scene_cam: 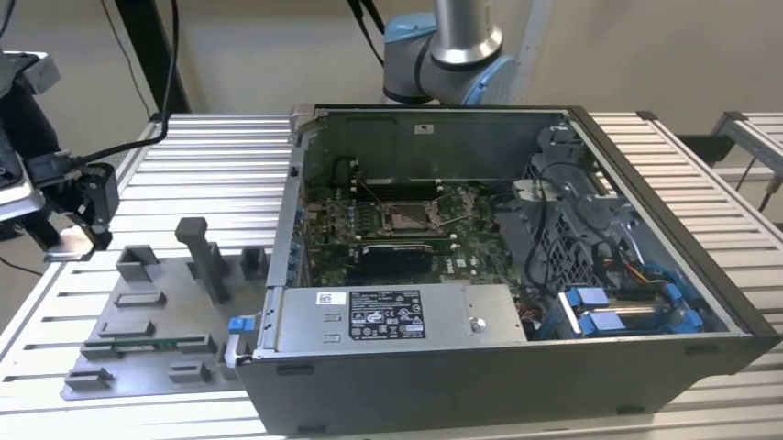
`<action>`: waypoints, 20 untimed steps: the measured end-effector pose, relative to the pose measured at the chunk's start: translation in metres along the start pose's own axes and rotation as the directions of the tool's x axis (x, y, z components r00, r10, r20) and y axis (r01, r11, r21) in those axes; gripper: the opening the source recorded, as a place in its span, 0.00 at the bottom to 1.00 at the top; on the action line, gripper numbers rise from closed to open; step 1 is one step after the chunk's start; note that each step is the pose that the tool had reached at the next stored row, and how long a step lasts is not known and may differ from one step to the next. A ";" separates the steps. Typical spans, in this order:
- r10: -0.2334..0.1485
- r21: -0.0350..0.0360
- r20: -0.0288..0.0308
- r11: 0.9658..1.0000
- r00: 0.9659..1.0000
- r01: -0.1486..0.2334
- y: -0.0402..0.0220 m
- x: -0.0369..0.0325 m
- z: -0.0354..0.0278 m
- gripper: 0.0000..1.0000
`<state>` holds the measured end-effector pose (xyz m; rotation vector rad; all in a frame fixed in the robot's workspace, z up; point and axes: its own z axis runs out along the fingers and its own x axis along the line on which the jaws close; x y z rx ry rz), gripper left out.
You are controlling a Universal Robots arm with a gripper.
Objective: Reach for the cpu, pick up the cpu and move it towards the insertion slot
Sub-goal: 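Pick up the cpu and move it towards the insertion slot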
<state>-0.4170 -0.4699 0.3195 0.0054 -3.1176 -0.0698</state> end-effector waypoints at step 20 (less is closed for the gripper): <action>0.000 0.000 0.000 1.000 1.000 0.000 0.0025 0.0011 -0.0510 0.00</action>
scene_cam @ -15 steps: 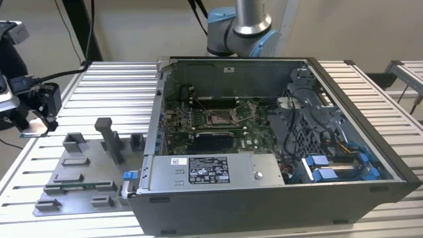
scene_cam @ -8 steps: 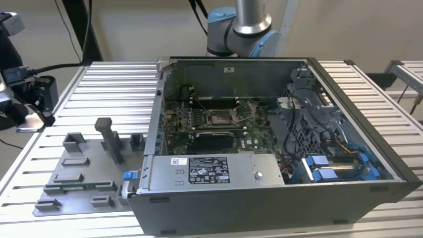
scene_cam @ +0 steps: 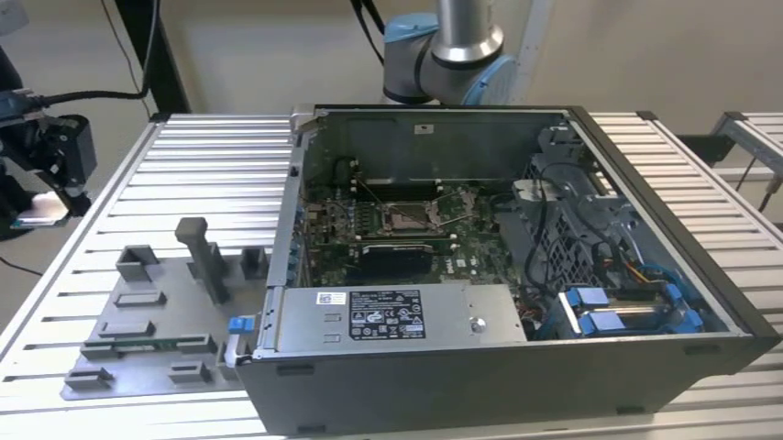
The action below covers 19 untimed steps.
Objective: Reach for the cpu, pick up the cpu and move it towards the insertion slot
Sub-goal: 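Pick up the cpu and move it towards the insertion slot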
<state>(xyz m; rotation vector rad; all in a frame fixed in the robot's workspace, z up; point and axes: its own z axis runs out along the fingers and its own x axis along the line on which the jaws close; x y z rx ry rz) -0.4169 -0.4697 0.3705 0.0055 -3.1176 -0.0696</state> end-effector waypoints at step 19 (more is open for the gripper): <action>0.000 0.001 0.000 1.000 1.000 0.000 0.0024 0.0008 -0.0329 0.00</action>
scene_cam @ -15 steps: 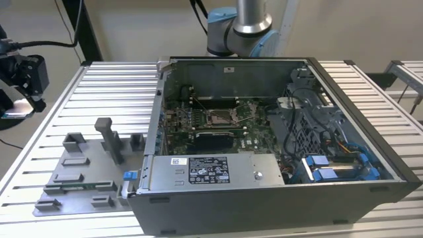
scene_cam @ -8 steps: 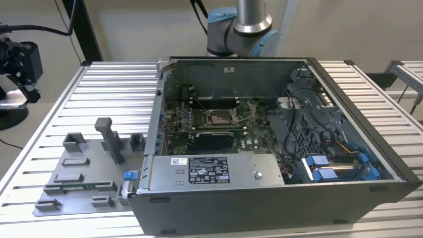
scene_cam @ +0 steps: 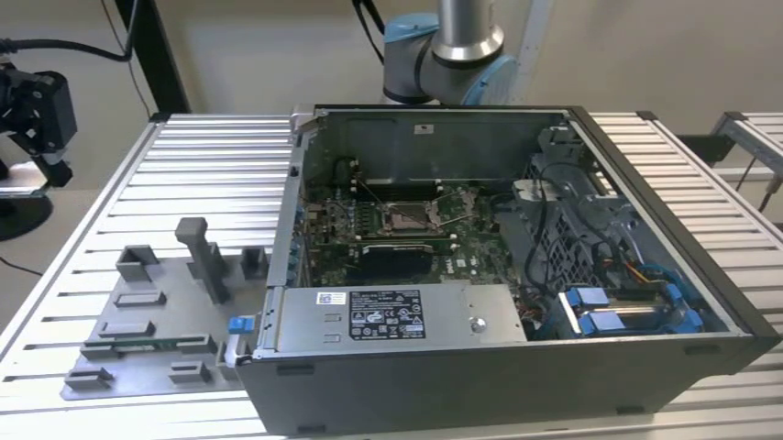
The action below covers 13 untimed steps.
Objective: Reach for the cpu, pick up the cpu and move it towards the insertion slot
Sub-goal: 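Pick up the cpu and move it towards the insertion slot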
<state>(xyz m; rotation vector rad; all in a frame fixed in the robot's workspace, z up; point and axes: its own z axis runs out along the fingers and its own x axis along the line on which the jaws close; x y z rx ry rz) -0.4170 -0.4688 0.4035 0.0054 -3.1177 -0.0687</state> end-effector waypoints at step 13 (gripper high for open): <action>0.000 0.000 0.000 1.000 1.000 0.000 0.0000 0.0009 0.0000 0.00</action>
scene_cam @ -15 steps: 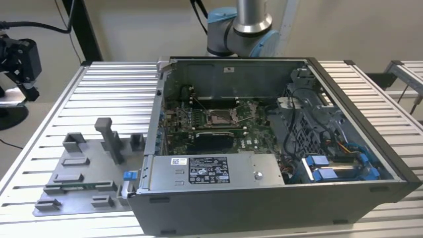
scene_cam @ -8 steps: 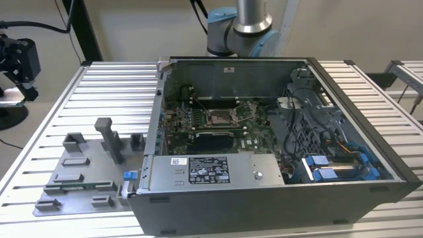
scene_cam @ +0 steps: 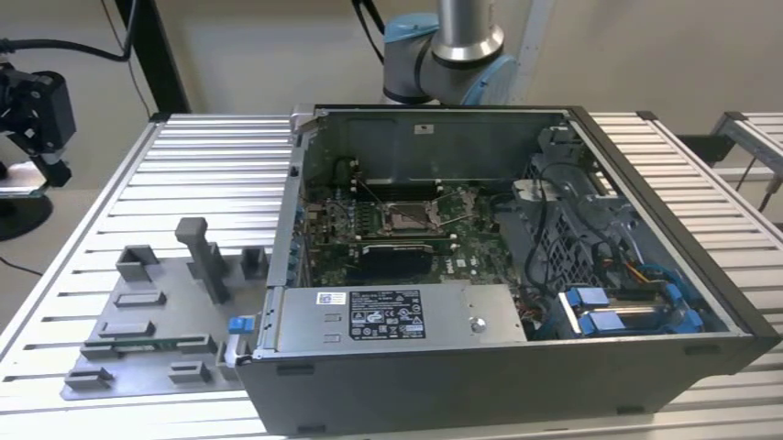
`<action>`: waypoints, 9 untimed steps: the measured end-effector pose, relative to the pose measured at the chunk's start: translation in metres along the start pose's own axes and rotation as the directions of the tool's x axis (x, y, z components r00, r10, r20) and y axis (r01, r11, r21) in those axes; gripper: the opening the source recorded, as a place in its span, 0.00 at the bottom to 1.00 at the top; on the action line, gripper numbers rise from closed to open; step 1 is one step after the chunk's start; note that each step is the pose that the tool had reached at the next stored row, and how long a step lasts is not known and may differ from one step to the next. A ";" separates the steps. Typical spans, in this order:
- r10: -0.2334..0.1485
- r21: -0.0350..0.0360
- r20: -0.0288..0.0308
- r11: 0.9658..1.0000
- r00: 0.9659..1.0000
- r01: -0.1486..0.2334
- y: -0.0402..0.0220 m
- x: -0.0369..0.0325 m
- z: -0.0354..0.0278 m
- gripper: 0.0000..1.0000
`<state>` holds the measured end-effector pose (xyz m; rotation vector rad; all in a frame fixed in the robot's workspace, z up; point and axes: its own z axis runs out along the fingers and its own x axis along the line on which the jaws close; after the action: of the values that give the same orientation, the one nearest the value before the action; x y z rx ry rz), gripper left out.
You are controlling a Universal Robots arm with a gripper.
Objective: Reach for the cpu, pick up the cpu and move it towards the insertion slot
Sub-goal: 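Pick up the cpu and move it towards the insertion slot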
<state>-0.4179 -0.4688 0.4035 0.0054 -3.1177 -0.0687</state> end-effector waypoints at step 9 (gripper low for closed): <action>0.000 0.000 -0.001 1.000 1.000 0.000 -0.0001 -0.0207 -0.0005 0.00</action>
<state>-0.3972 -0.4688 0.4036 0.0054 -3.1168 -0.0687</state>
